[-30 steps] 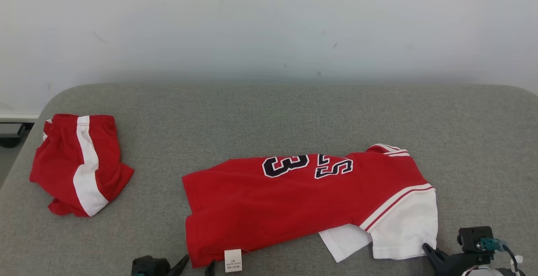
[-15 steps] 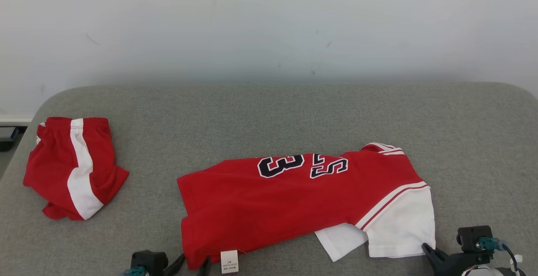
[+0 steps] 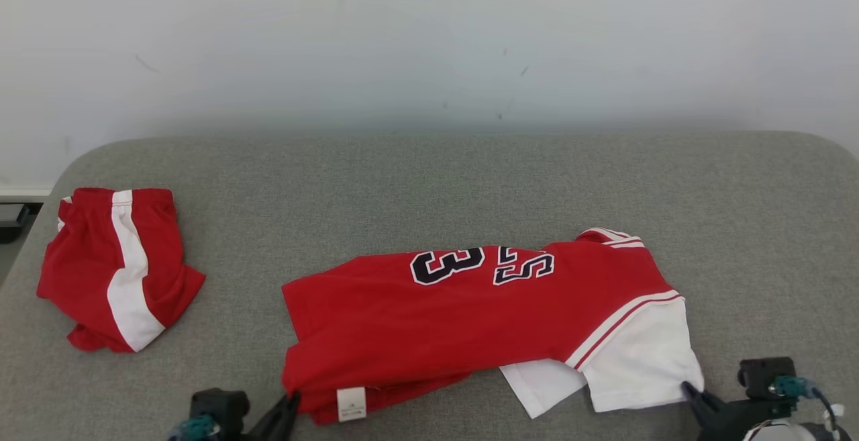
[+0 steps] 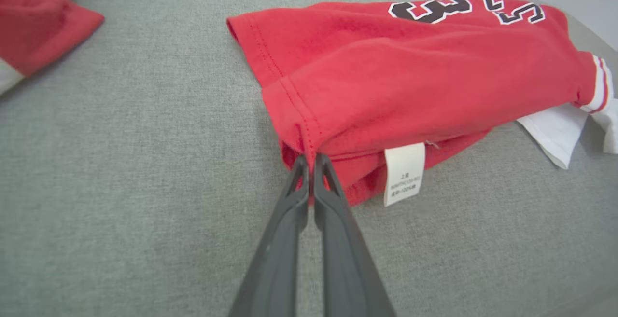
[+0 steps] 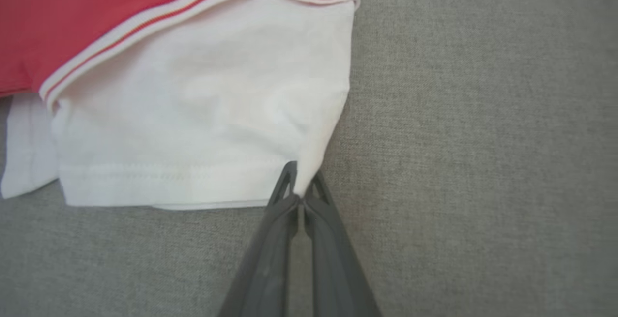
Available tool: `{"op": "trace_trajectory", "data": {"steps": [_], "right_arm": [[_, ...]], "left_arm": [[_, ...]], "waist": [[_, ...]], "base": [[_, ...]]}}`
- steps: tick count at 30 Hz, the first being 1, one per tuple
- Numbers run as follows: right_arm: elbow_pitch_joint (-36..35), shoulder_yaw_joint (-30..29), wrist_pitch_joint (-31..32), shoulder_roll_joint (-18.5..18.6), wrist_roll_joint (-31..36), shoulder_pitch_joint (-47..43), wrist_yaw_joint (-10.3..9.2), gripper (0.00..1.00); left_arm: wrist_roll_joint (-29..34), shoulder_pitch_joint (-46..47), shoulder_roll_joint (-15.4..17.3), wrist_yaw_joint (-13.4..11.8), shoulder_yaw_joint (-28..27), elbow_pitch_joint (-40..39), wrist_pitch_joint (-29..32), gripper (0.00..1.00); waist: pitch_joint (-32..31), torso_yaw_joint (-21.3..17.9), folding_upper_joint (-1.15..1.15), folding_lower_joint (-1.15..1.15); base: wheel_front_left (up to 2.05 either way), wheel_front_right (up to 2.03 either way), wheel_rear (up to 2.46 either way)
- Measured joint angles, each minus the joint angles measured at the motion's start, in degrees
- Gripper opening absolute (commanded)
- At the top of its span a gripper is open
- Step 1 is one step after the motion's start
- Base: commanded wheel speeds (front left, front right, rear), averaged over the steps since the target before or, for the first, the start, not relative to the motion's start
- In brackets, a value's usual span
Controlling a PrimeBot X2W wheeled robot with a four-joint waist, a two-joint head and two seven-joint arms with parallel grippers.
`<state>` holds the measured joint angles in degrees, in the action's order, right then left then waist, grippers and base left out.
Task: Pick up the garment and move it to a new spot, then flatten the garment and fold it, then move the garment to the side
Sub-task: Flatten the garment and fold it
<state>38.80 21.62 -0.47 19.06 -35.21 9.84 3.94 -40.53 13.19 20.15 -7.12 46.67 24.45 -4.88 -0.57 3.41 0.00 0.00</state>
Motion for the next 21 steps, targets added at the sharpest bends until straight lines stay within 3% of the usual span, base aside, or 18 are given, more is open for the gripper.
{"op": "trace_trajectory", "data": {"steps": [7, 14, 18, 21], "right_arm": [[-2.2, -1.9, -1.9, 1.8, 0.0, 0.5, -0.98, 0.00], [-5.3, -0.6, -1.1, -0.5, -0.1, 4.4, -0.40, 0.00], [-5.9, 0.3, 0.7, -1.3, -0.1, 8.5, 0.19, 0.00], [-5.8, 0.5, 3.1, -2.2, -0.9, 13.8, 0.64, 0.00]], "left_arm": [[1.1, 0.1, 2.1, 0.0, -3.3, -3.0, -2.1, 0.00], [1.2, 0.2, 4.1, 0.2, -3.2, -6.9, -2.2, 0.00], [-0.1, 4.1, 5.1, 3.4, -4.1, -8.2, -1.0, 0.00], [-2.4, 9.9, 5.7, 7.8, -5.5, -7.8, 1.7, 0.00]], "waist": [[-0.1, 0.1, 0.00, 0.00], [0.9, -1.3, 0.00, 0.00], [2.3, -2.5, 0.00, 0.00], [3.8, -3.5, 0.00, 0.00]], "base": [[0.00, 0.00, 0.00], [0.00, 0.00, 0.00], [0.00, 0.00, 0.00], [0.00, 0.00, 0.00]]}}
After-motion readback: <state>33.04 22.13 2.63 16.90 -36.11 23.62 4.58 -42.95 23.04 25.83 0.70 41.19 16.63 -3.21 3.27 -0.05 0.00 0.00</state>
